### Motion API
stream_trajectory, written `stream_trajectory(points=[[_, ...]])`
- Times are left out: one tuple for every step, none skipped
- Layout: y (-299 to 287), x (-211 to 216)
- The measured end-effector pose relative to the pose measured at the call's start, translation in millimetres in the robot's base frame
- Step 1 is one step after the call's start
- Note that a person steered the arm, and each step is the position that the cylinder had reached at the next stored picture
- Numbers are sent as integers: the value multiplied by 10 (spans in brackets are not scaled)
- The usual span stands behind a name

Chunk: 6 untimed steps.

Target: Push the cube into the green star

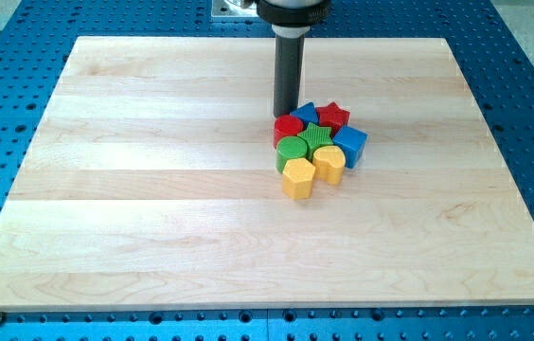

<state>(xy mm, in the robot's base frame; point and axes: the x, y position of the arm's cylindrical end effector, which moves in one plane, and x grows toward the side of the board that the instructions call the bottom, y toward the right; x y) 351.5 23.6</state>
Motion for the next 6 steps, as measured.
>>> stream_trajectory(points=[[-140,-106],[377,-87],[1344,-85],[1524,232],[1259,488],[1028,835]])
